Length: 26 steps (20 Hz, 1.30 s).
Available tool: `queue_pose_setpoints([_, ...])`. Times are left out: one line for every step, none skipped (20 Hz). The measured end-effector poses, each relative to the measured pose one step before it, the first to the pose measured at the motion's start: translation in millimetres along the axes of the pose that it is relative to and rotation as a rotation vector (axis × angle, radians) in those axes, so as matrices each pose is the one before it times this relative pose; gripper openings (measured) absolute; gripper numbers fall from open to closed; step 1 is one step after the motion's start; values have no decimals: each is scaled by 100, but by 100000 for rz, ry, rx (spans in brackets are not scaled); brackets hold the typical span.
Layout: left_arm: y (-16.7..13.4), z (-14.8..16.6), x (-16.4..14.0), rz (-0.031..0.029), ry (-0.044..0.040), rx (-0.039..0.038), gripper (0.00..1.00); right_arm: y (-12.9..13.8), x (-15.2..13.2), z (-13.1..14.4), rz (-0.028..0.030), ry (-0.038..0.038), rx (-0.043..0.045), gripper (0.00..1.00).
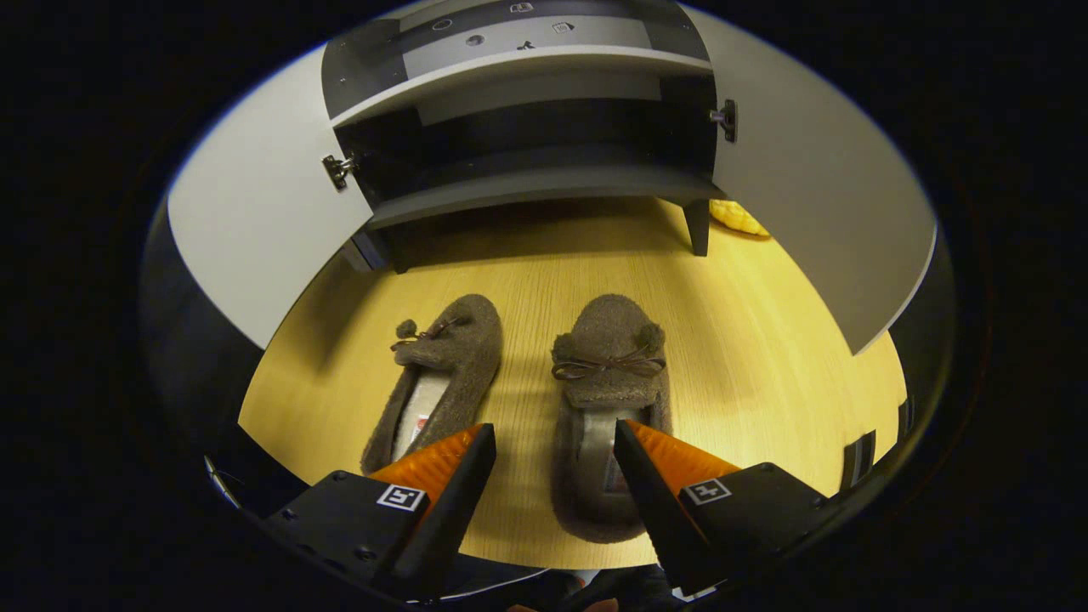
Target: Grab one shoe with the right hand and put it into the shoe cabinet, grab the other shoe with the left hand and put it into the shoe cabinet; then close the right door with the right hand and the left door with the left hand.
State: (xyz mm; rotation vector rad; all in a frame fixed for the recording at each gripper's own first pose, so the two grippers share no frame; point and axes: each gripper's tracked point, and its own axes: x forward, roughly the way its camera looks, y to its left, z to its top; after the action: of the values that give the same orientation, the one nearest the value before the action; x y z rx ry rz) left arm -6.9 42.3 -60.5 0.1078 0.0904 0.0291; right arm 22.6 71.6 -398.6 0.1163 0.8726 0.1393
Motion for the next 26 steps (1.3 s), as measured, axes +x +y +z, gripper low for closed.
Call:
queue_pose_setpoints([162,-372,78,210,1004,-424,96,-167,891,-95,-592,-23,-204,94])
queue_pose_setpoints([178,-410,49,438,966,-602,97,54,871,7,-551,-424,45,90])
queue_pose_setpoints([133,-404,76,329,969,-537,97,-135,889,99,-1165,-538,-183,87])
queue_pose_setpoints([121,-477,36,413,885,-373,96,-11,1018,31,-920,-789,27,76])
queue_pose_setpoints([145,-287,43,277,547,-211,96,-118,685,22,-1112,-104,109,72])
queue_pose_setpoints([110,-259,26,179,414,-315,96,-37,705,255,-1562,-1244,422,65])
queue_pose_setpoints([210,-194,51,447,464,-238,96,-164,591,547,-1336,-1931,740,61])
queue_pose_setpoints([242,-233,-112,557,280,-328,97,182,482,396,-365,-1415,1461,55])
queue_pose_setpoints([248,-11,-76,549,36,-293,96,127,328,417,-120,-437,1633,52])
queue_pose_setpoints([244,-52,-103,695,-120,-123,96,-608,1128,550,-4083,-725,80,50])
queue_pose_setpoints([267,-31,-79,599,-27,-7,96,-447,91,111,-415,-1274,798,42])
queue_pose_setpoints([212,-107,-176,445,70,39,96,222,37,-162,-60,617,333,17])
queue_pose_setpoints([193,-37,-106,343,87,-81,96,-132,-456,96,-1028,176,-1529,19])
queue_pose_setpoints([115,-72,-113,175,8,-210,96,-153,15,127,50,-1009,-805,5])
queue_pose_setpoints([170,3,-93,264,97,-298,96,-13,-420,93,566,-437,-639,10])
queue_pose_setpoints([50,-143,-70,123,132,-251,96,-46,-638,177,375,-462,-395,10])
queue_pose_setpoints([97,35,-55,247,-17,-194,96,-5,-585,393,427,-720,213,10])
queue_pose_setpoints([79,15,-179,155,-262,-266,96,-90,-712,411,369,-599,290,10])
queue_pose_setpoints([-18,110,-95,-2,-235,-379,96,94,-867,728,985,-907,844,10])
queue_pose_setpoints([3,26,-171,-188,-384,-386,96,177,-1042,874,1206,-1160,689,10])
queue_pose_setpoints([-108,88,-36,-374,-245,-170,96,138,-1076,1039,1039,-1460,257,10])
queue_pose_setpoints([-50,-13,-150,-304,-182,-72,96,153,-1225,1079,1101,-1676,-105,10])
queue_pose_setpoints([-96,44,-96,-477,-184,-90,96,219,-1195,1315,1035,-2031,-322,10])
queue_pose_setpoints([-48,-46,-123,-394,-102,-207,96,249,-1150,1277,1177,-1719,-348,10])
queue_pose_setpoints([-57,101,-39,-251,-7,-243,96,210,-1110,1329,927,-1398,-515,10])
queue_pose_setpoints([-95,10,-23,-287,-39,-273,96,347,-1072,1413,1201,-1653,-170,10])
